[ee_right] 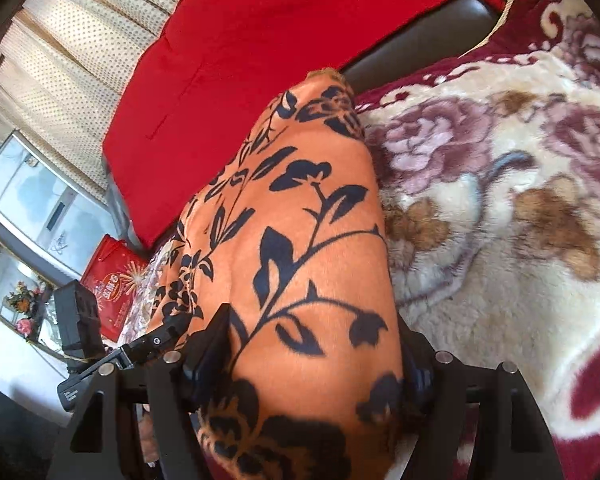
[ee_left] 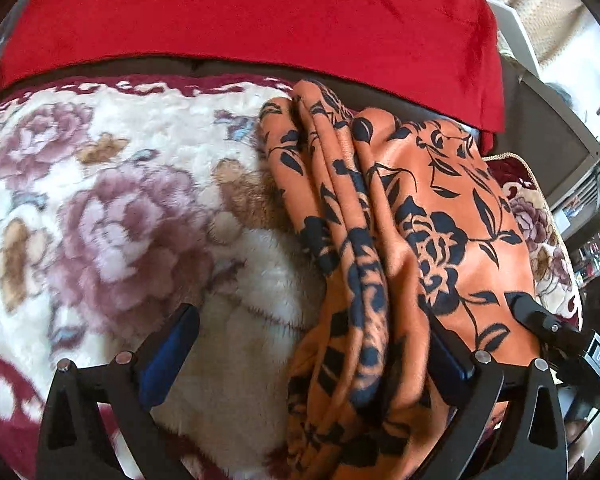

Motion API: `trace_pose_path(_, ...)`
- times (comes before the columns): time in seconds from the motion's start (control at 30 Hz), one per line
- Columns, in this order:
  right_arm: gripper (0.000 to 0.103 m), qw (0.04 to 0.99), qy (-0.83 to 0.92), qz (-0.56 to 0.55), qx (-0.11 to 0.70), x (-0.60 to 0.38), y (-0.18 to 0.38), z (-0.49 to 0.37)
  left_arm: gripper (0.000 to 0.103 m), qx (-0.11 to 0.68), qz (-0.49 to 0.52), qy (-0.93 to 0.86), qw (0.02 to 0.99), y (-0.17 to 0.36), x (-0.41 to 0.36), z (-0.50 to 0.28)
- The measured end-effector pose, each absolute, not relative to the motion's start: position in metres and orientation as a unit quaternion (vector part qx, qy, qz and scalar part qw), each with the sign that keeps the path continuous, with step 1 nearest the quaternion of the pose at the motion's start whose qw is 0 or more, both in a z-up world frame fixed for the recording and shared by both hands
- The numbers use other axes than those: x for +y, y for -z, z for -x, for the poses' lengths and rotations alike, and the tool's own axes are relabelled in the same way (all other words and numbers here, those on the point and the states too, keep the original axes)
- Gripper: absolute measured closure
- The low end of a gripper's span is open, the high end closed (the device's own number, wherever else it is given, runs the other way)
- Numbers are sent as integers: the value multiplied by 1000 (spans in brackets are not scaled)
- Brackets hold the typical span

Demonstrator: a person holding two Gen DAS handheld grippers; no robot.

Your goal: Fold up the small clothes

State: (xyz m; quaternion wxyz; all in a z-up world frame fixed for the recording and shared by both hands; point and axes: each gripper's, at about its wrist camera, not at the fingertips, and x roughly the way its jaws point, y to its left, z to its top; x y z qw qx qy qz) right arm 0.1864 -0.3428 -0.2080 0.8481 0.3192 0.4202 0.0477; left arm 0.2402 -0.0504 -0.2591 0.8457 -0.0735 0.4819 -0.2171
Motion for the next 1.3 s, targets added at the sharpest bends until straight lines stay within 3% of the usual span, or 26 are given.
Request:
trace_pose_path(0.2, 31, 897, -14, -250, 365, -341, 162, -148, 0, 406, 21, 166, 899, 213, -34, -188)
trace_pose_path(0.27, 40, 911, -12, -228, 345, -336, 148, -136, 0, 387, 15, 157, 909, 204, -30, -173)
trace_pose_path(0.43, 48, 908, -39, -199, 367, -312, 151, -125, 0, 397, -51, 106, 910, 223, -39, -173)
trace_pose_path(0.53, 47, 887, -33, -184, 422, -303, 181, -134, 0, 423, -40, 107, 899, 249, -36, -180)
trace_pose_path(0.67, 48, 888, -32, -175, 423, -301, 176, -133, 1, 430, -32, 111, 895, 236, -32, -186)
trace_pose_path(0.97, 48, 916, -64, -201, 341, -305, 147, -118, 1, 381, -42, 98, 918, 180, -58, -233)
trace_pose_path(1.3, 47, 892, -81, -246, 370, -312, 166, -129, 1, 418, -148, 26, 896, 230, -102, -306)
